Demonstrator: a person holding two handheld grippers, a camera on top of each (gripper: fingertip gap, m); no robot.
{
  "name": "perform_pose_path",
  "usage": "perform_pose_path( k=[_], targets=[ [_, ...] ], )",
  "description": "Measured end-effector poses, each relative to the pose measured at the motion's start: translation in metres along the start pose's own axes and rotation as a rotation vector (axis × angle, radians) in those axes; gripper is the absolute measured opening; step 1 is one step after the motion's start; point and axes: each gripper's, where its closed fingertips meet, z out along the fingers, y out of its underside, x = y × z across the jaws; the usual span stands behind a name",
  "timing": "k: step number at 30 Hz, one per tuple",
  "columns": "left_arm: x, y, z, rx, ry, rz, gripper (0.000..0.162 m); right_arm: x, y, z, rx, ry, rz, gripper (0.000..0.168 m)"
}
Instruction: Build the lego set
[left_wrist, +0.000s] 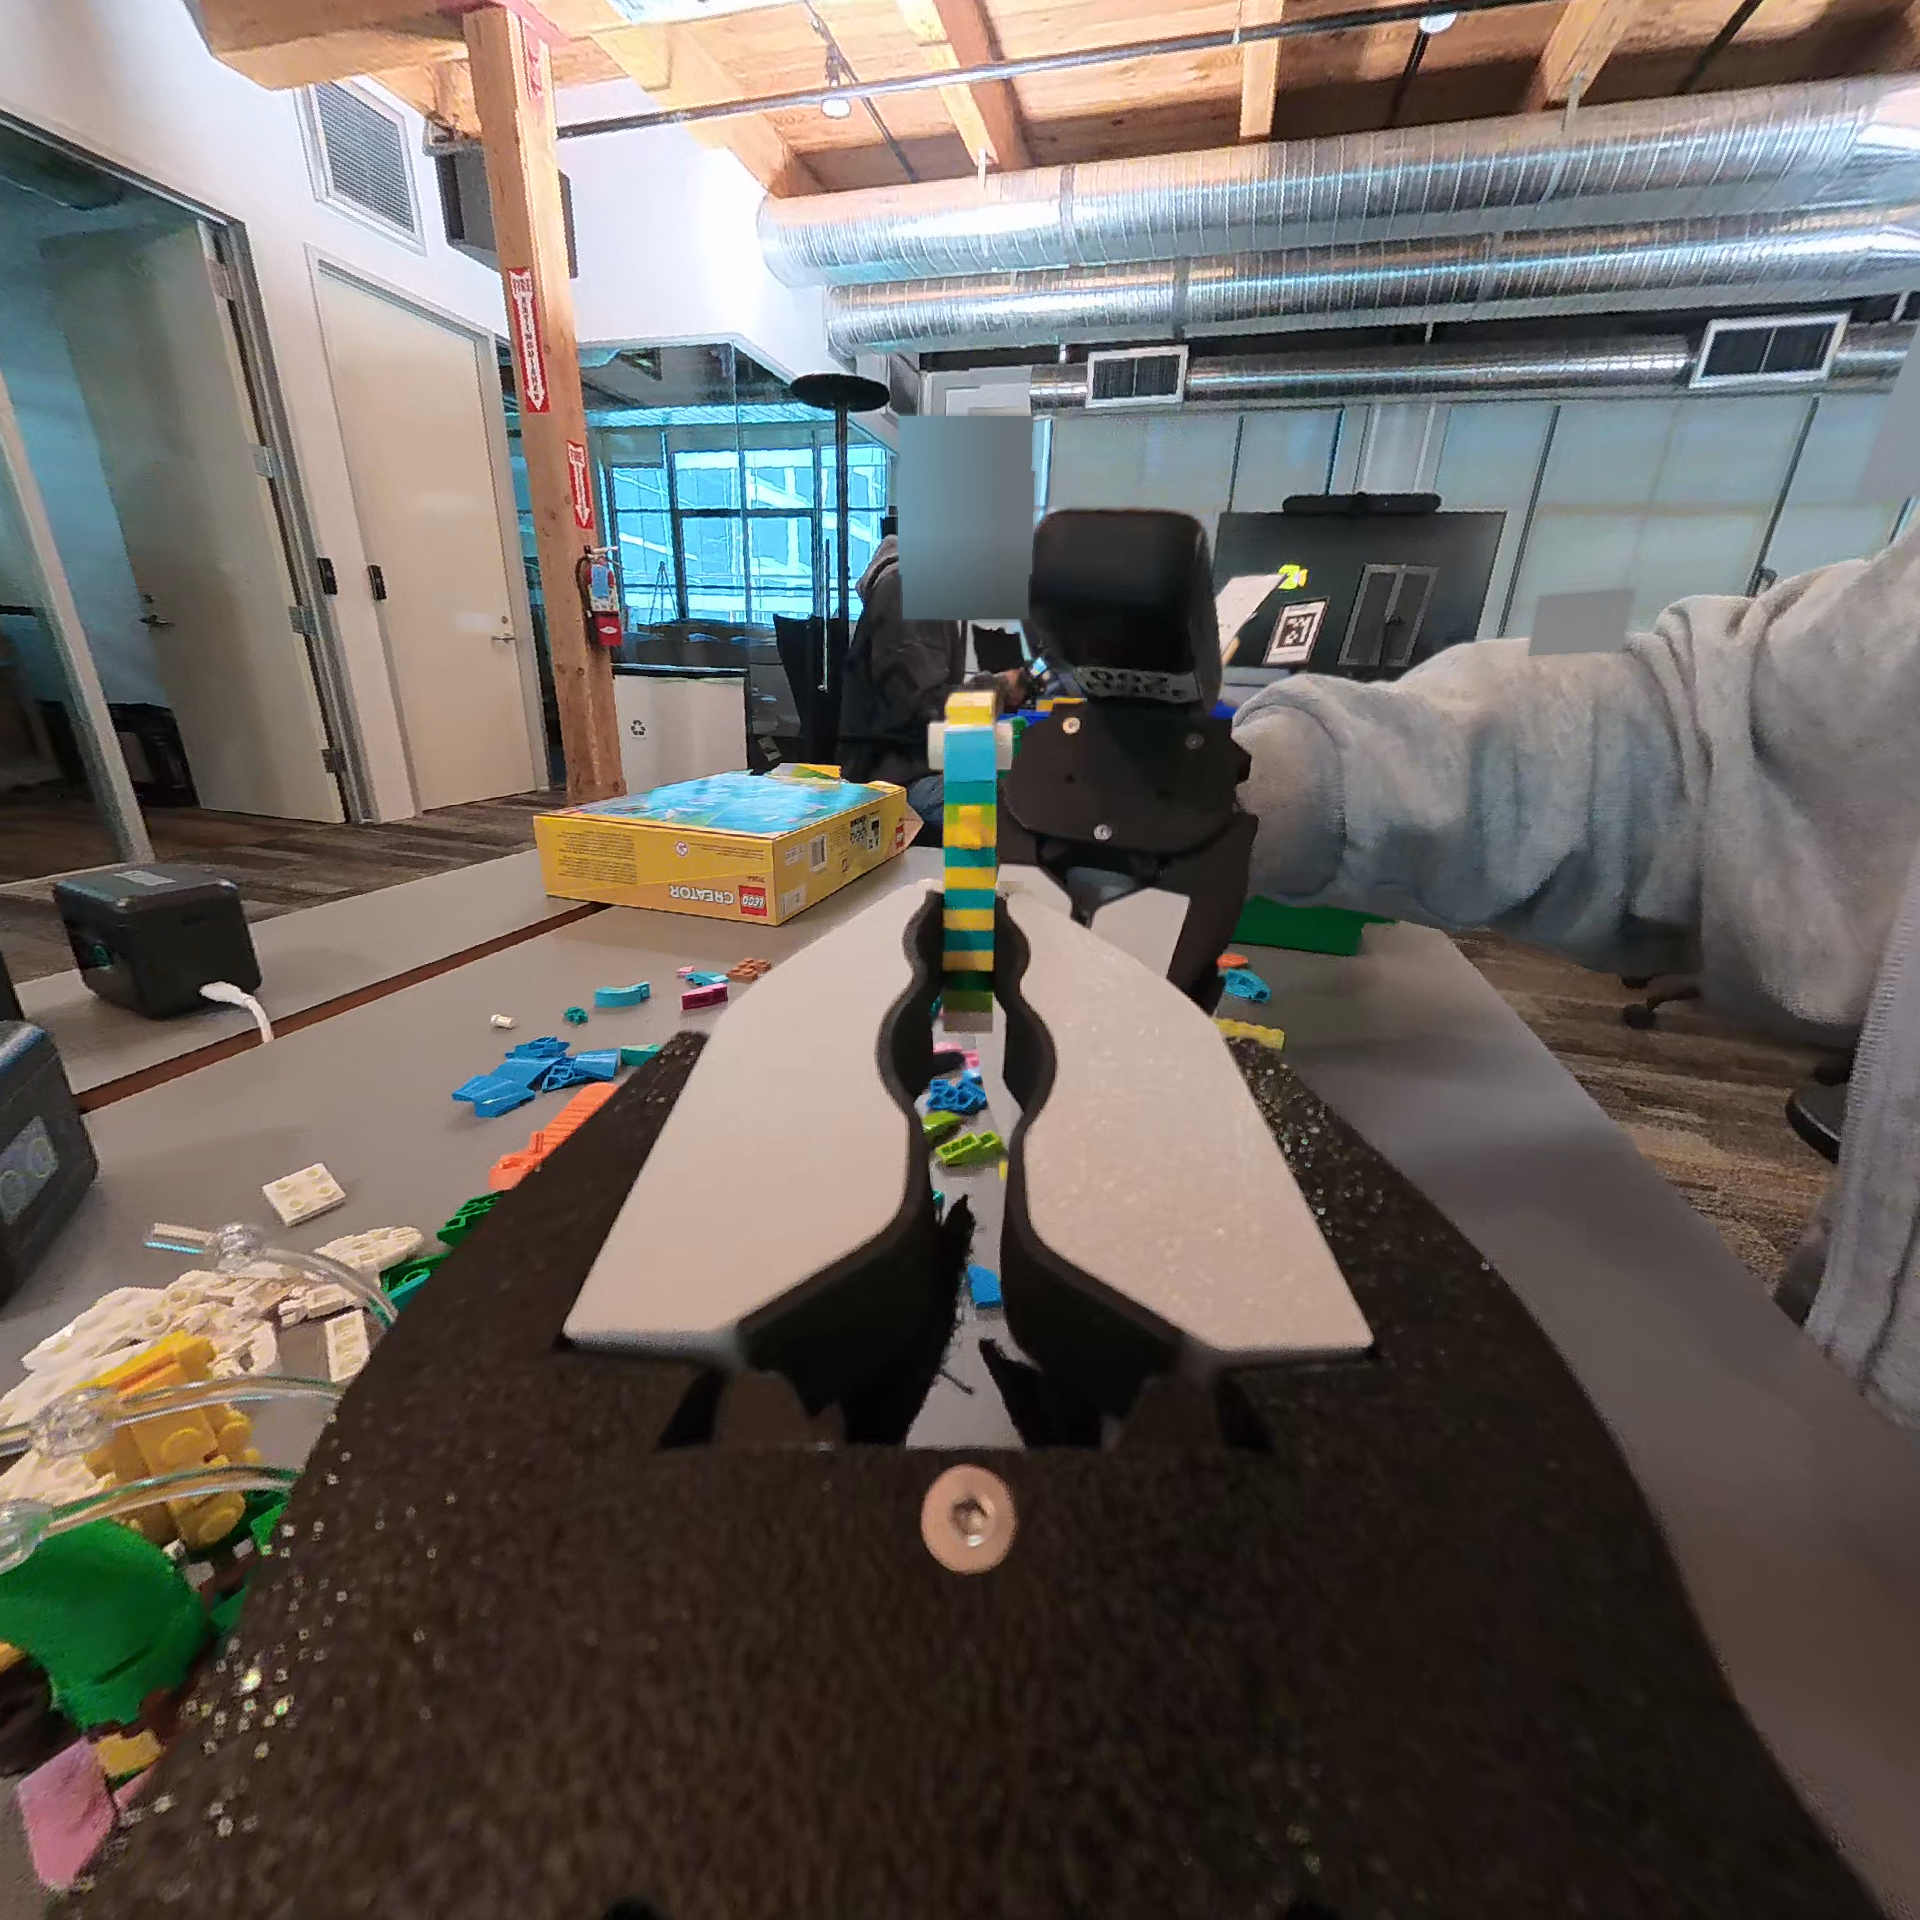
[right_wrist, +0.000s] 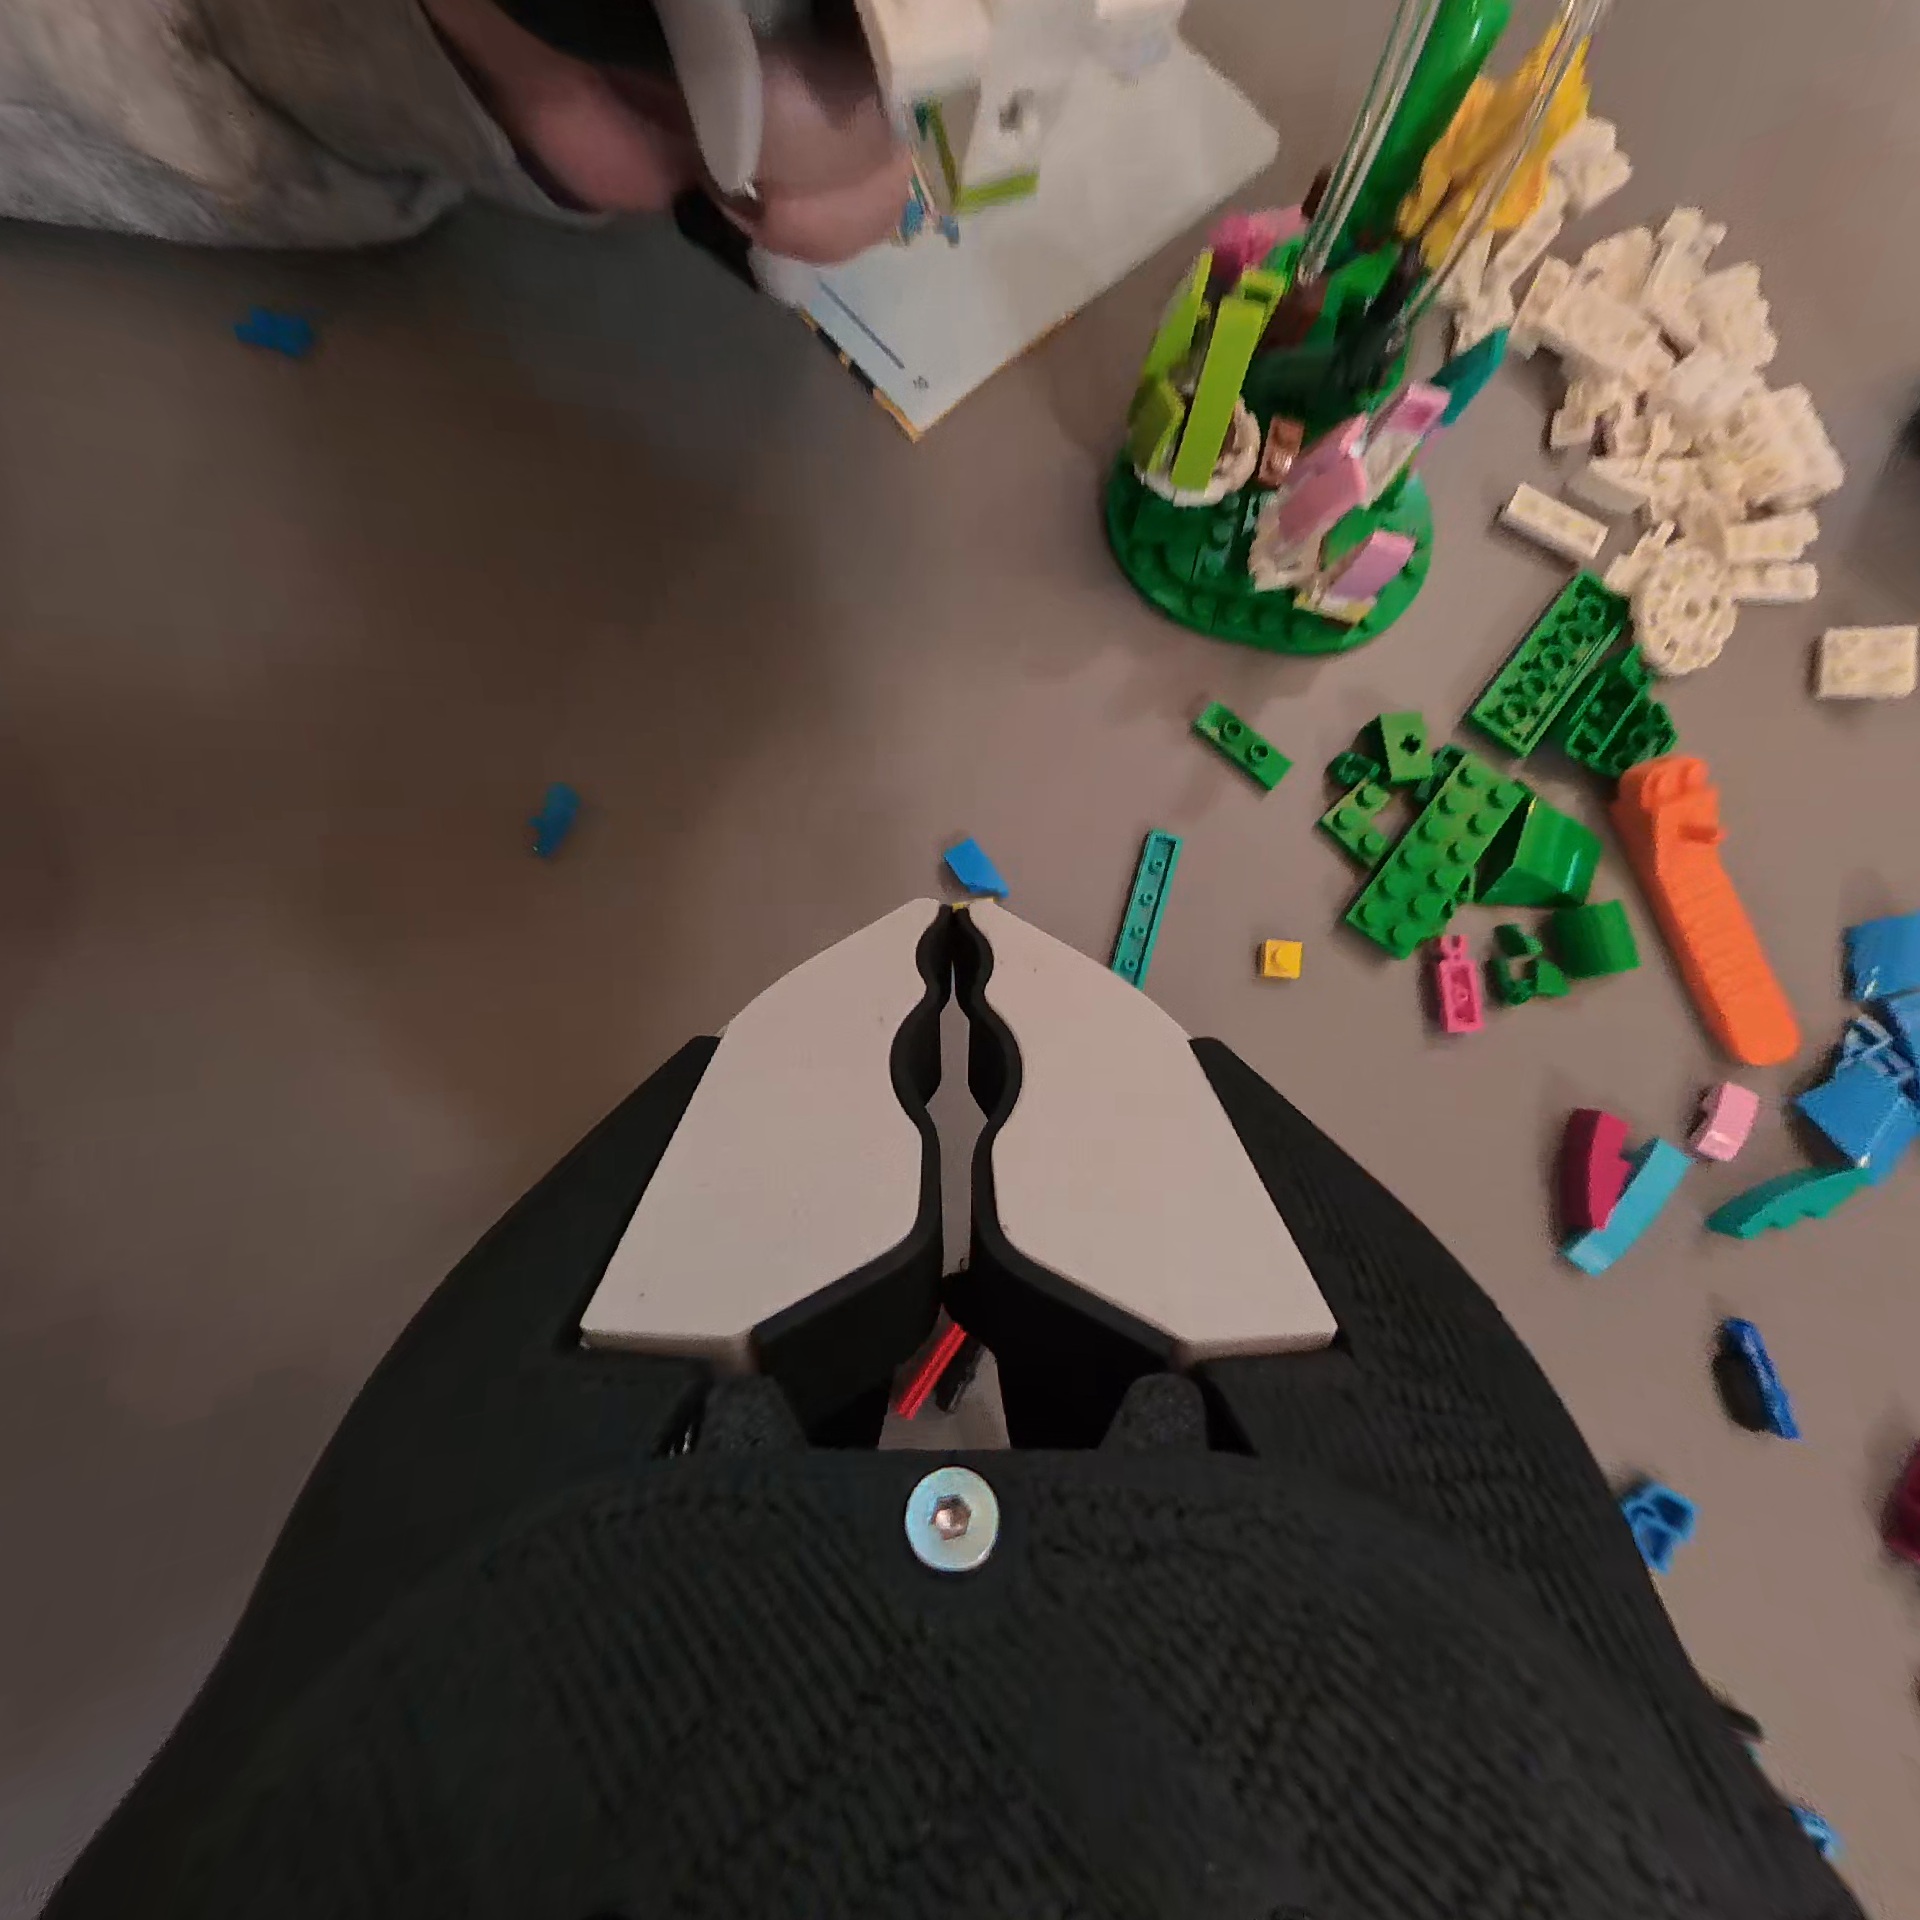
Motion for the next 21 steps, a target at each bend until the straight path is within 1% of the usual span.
perform_pose_path(
  k=[4,8,11,13,15,21],
  targets=[
    [0.001,0.004,0.002,-0.018,0.004,0.006,0.008,-0.002,0.018,0.011,-0.064,0.023,0.006,0.0],
    [0.003,0.007,0.004,-0.038,0.006,0.025,0.008,-0.007,0.024,0.018,-0.094,0.029,-0.006,0.0],
    [0.003,0.008,0.004,-0.04,0.008,0.021,0.008,-0.009,0.023,0.018,-0.083,0.021,-0.02,0.001],
    [0.003,0.008,0.004,-0.038,0.012,0.013,0.008,-0.009,0.023,0.016,-0.075,0.02,-0.04,0.008],
    [0.002,0.007,0.003,-0.034,0.012,0.008,0.008,-0.007,0.024,0.014,-0.069,0.028,-0.04,0.011],
    [0.002,0.009,0.004,-0.04,0.016,0.008,0.008,-0.001,0.026,0.017,-0.039,0.028,0.039,0.009]
  ],
)
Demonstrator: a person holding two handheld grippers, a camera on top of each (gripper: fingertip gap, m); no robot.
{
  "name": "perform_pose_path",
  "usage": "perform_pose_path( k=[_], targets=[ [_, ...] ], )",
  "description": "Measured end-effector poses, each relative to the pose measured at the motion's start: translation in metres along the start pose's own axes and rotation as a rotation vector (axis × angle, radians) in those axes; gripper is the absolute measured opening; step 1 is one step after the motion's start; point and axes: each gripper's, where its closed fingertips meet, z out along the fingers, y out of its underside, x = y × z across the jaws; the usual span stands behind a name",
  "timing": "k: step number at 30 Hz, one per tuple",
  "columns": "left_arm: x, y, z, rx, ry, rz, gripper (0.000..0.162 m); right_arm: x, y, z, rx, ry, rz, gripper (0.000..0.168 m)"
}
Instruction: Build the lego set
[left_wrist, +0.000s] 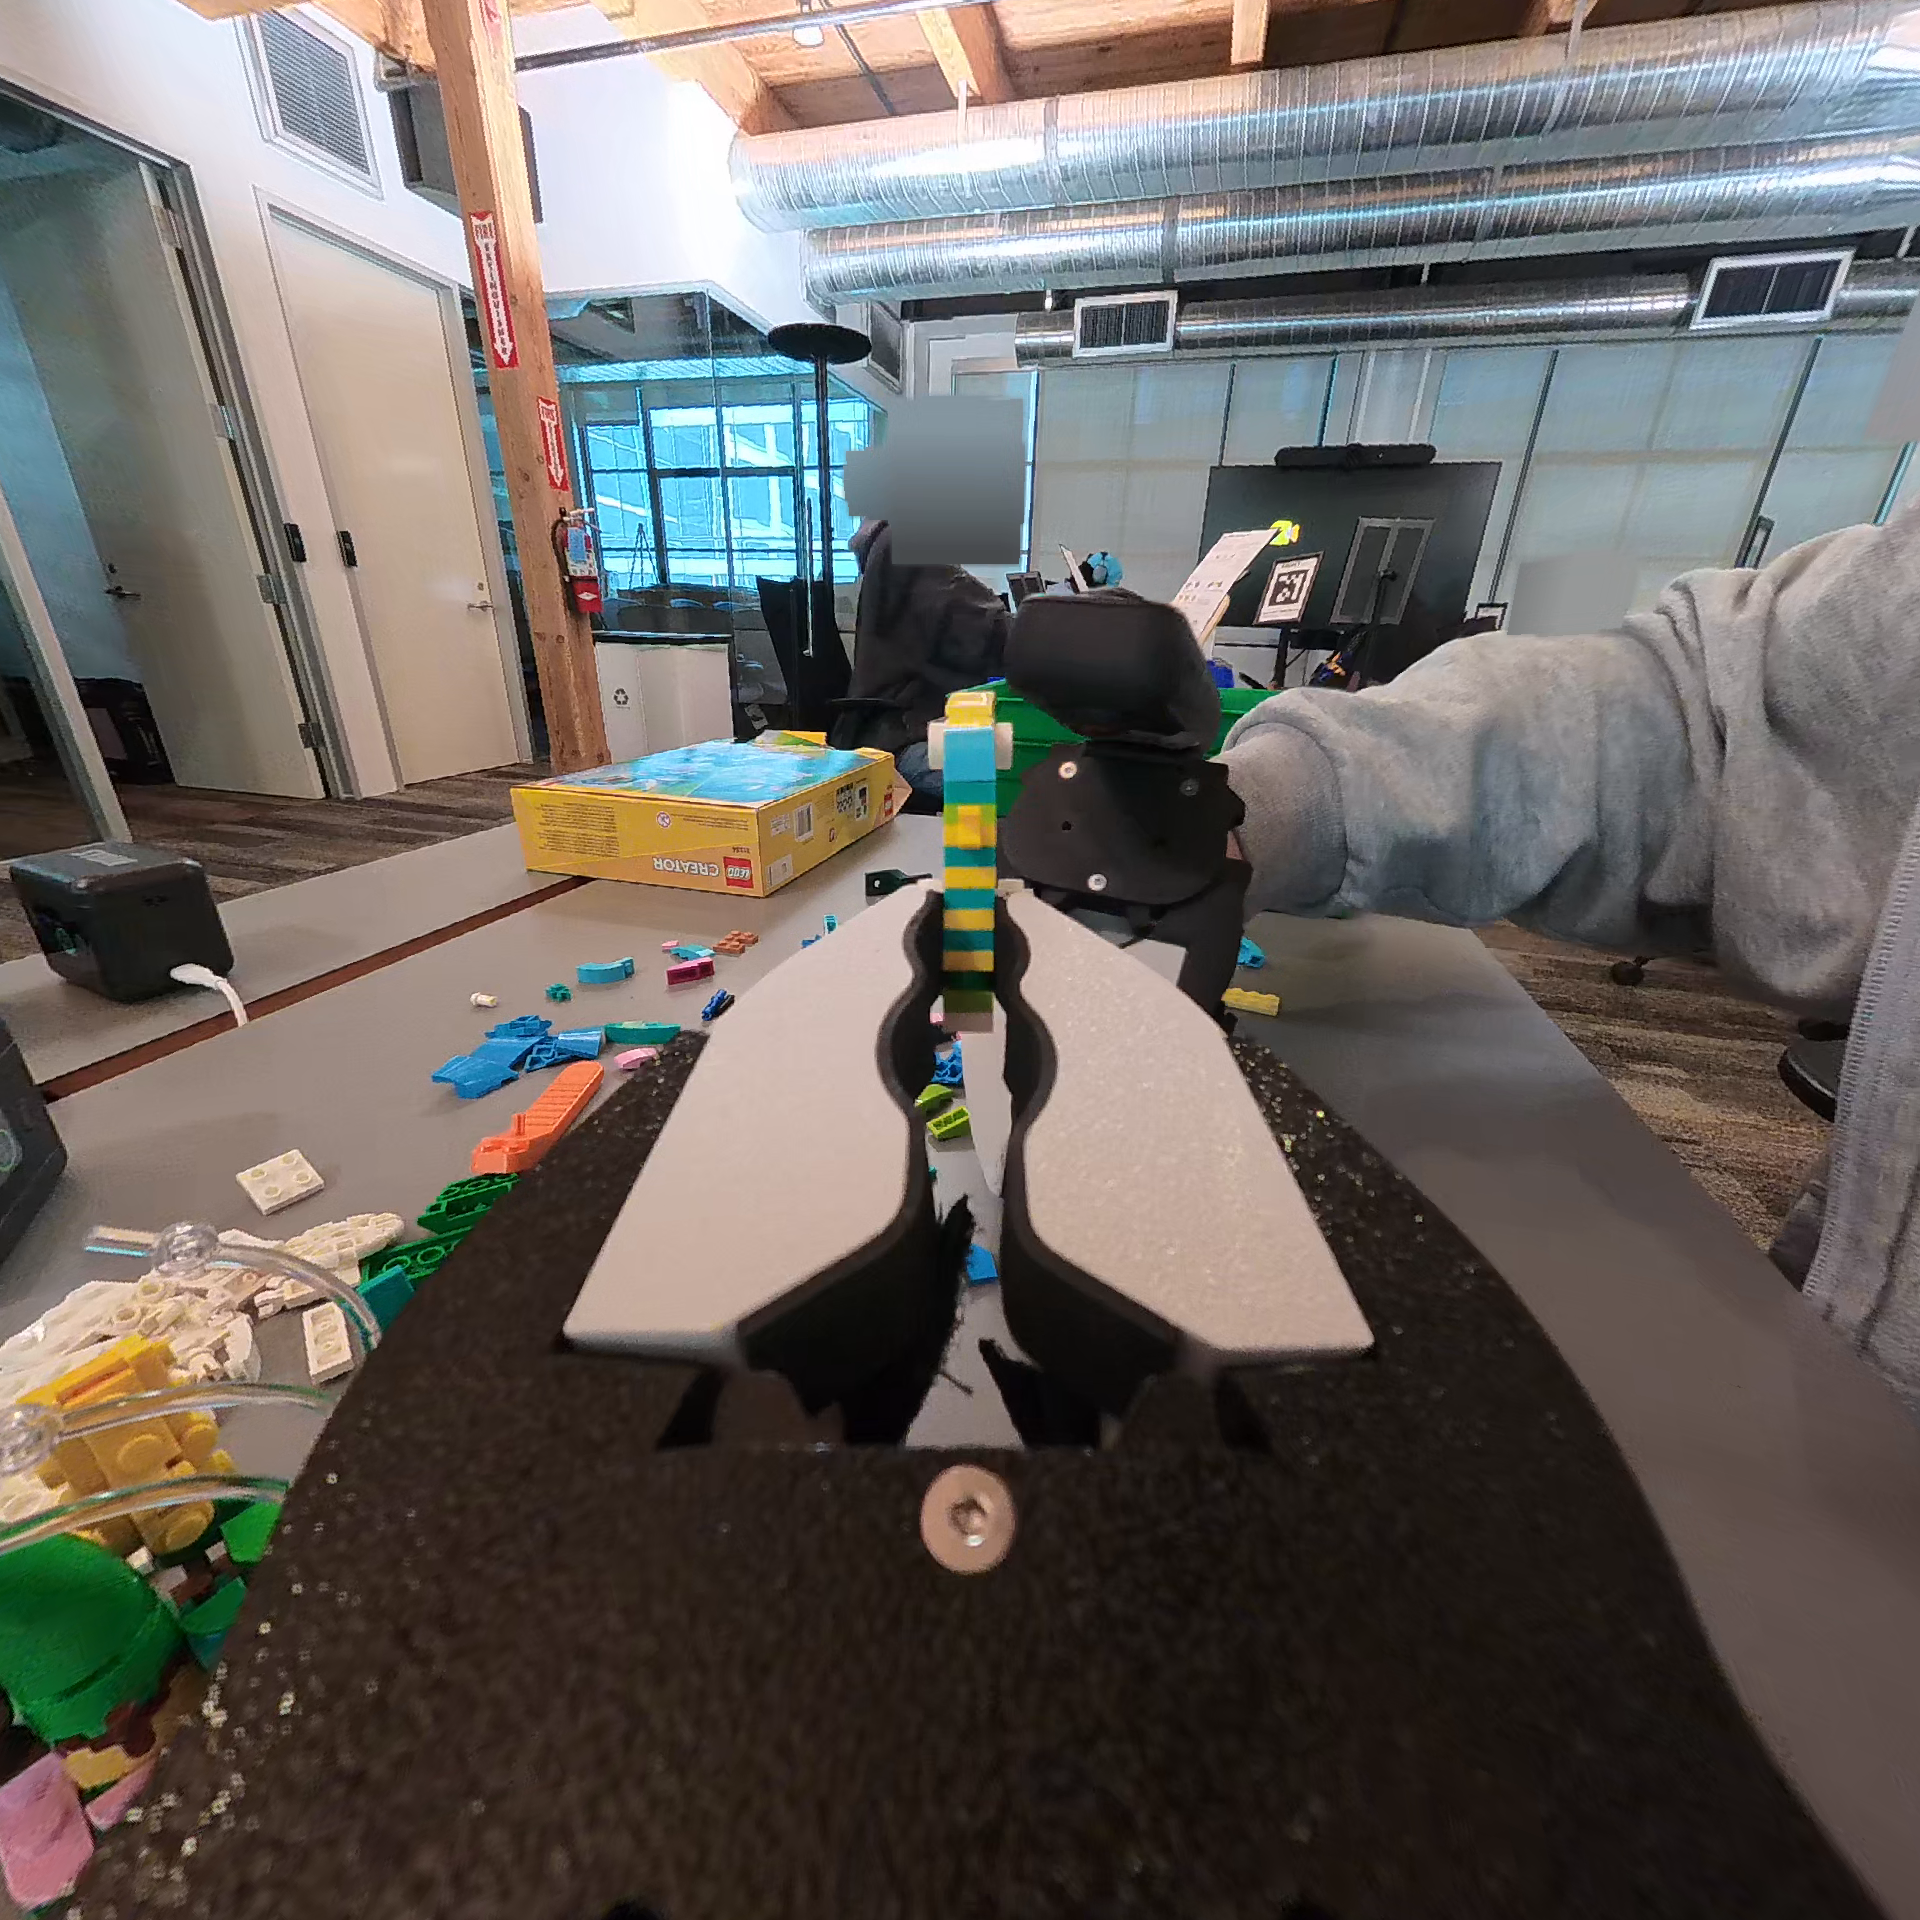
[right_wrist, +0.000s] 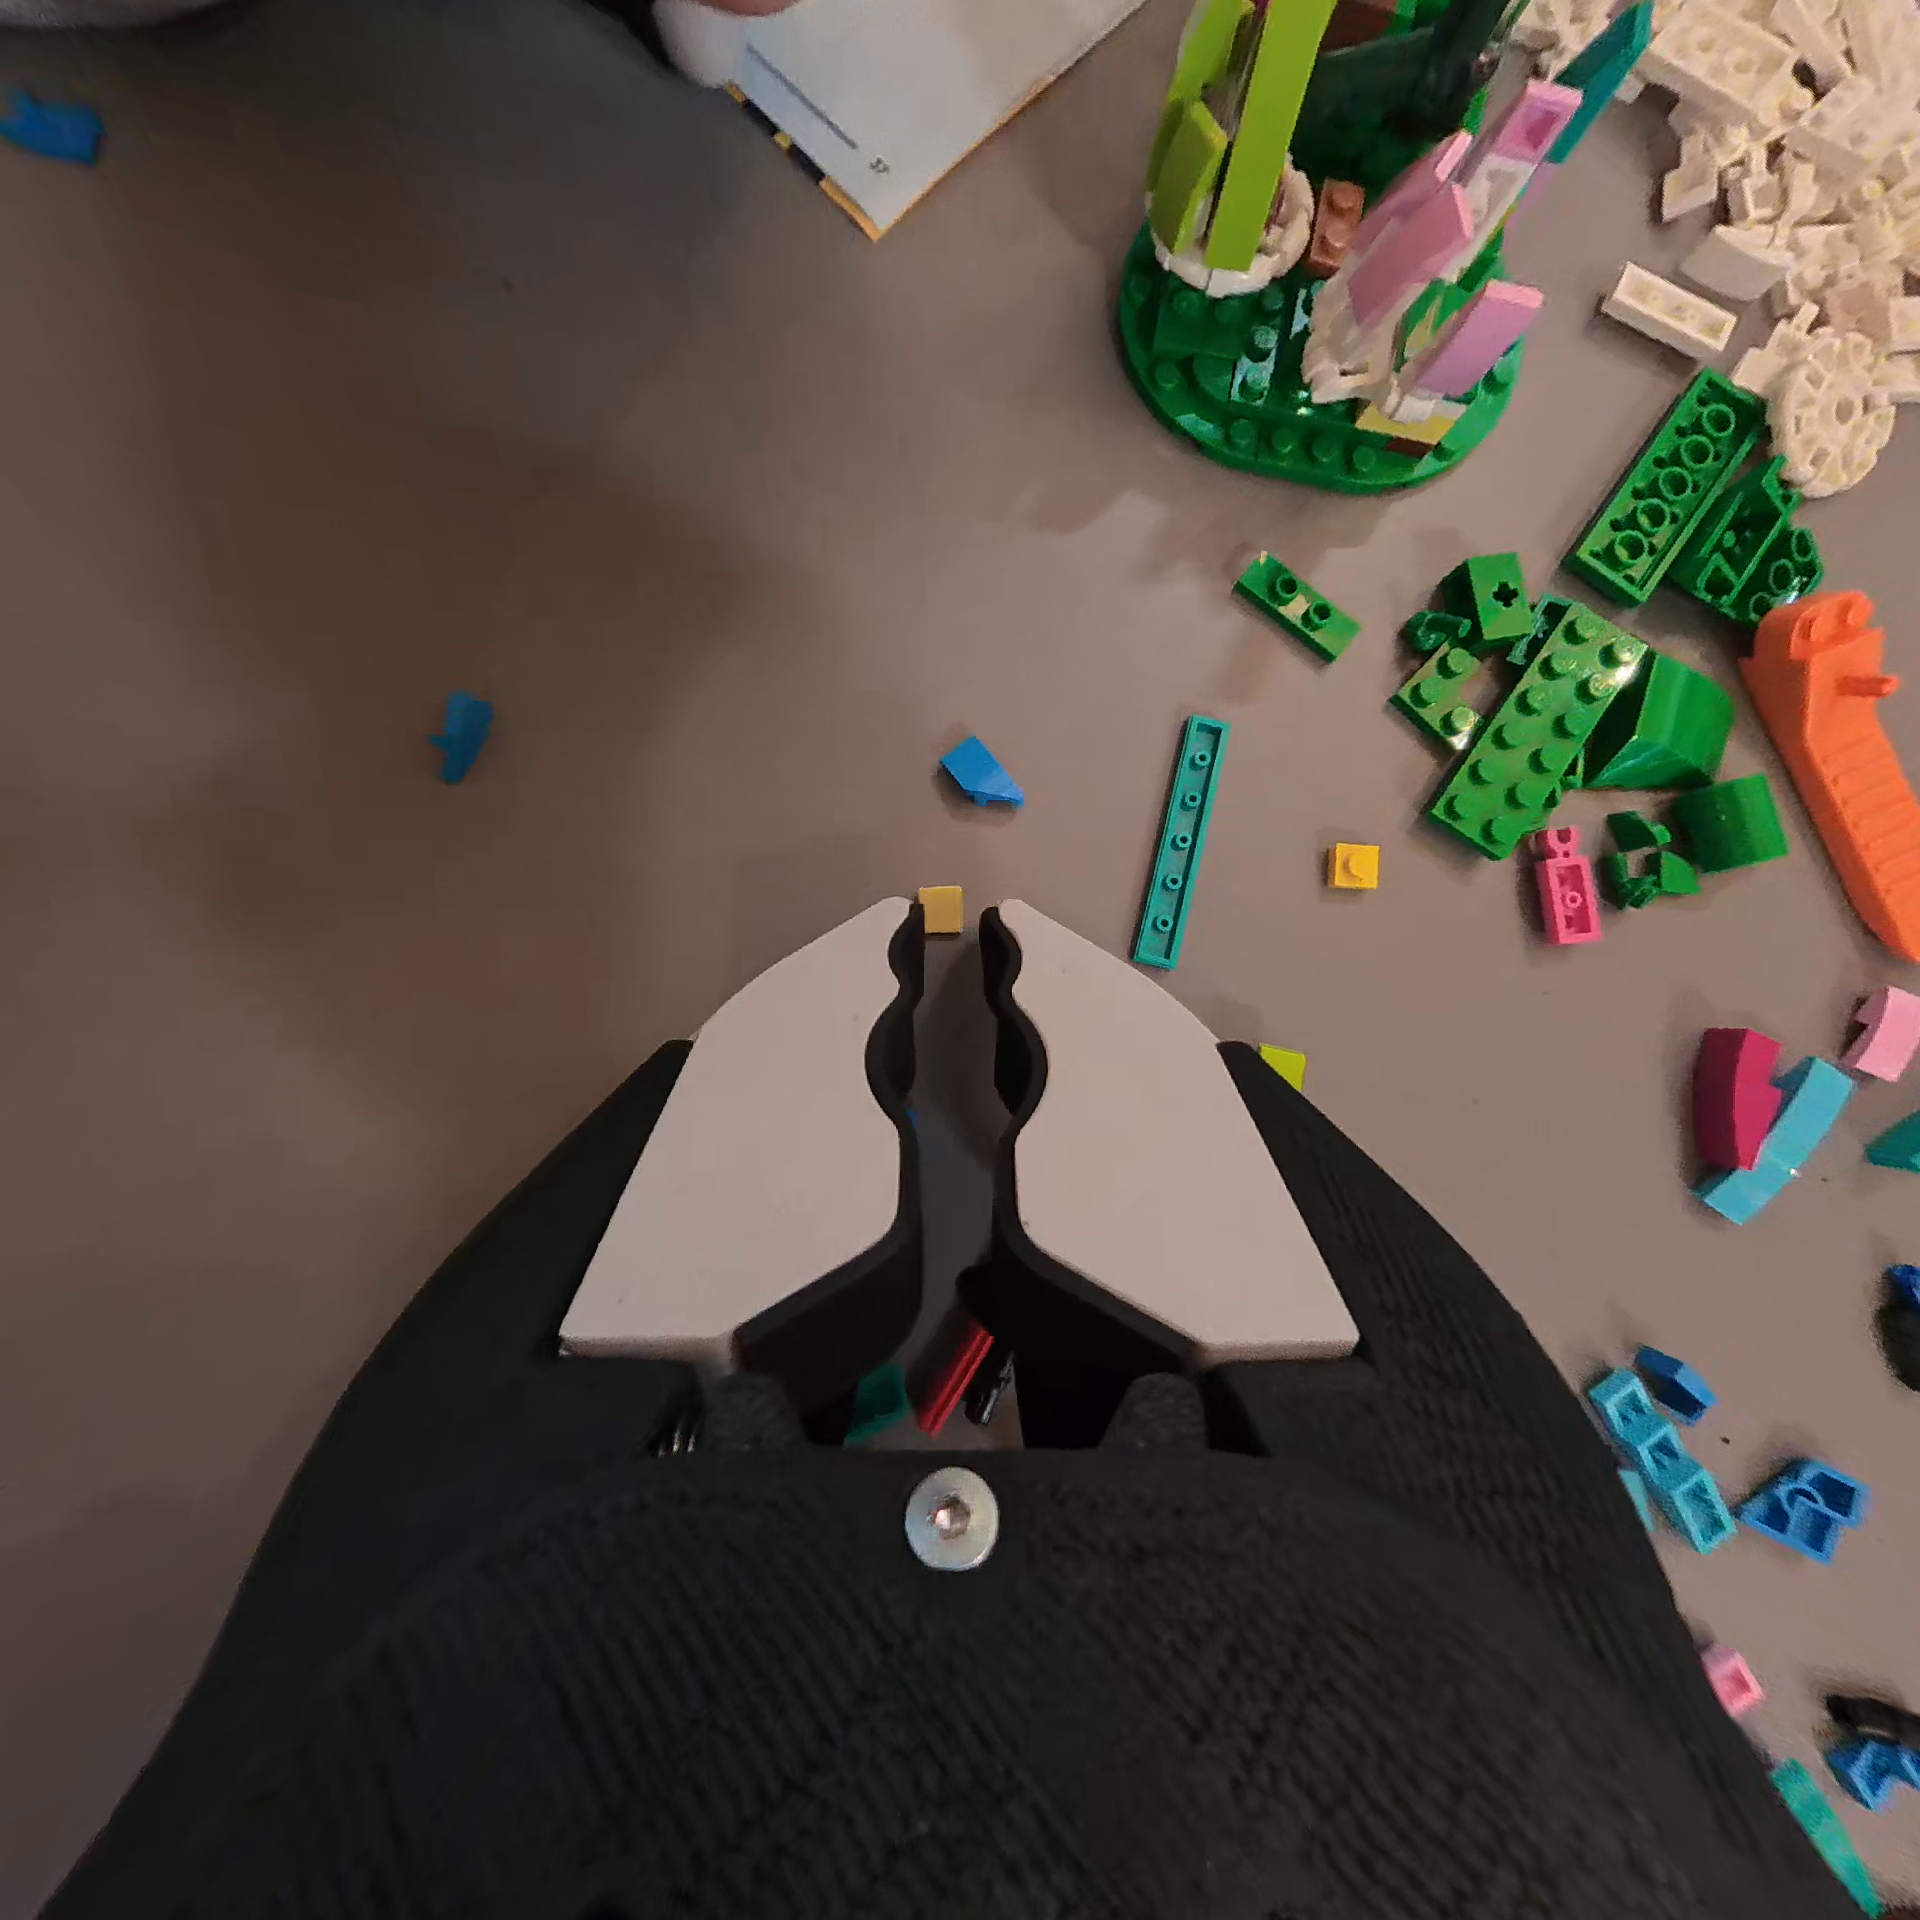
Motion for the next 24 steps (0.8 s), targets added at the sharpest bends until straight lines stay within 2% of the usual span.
perform_pose_path(
  k=[7,9,14,20,24],
  targets=[
    [-0.001,-0.001,0.0,0.009,0.005,-0.015,0.008,-0.004,0.0,0.003,0.006,-0.03,0.0,0.007],
    [-0.001,-0.001,-0.001,0.012,0.007,-0.017,0.008,-0.006,-0.001,0.002,0.008,-0.041,-0.004,0.002],
    [0.0,-0.003,-0.001,0.023,0.019,-0.034,0.008,0.0,-0.025,-0.022,0.119,-0.073,0.054,0.001],
    [0.001,-0.003,-0.001,0.023,0.023,-0.032,0.008,0.001,-0.021,-0.025,0.092,-0.056,0.021,0.001],
    [0.005,-0.003,0.0,0.026,0.06,-0.054,0.008,0.006,-0.05,-0.048,0.223,-0.036,0.043,0.001]
  ],
)
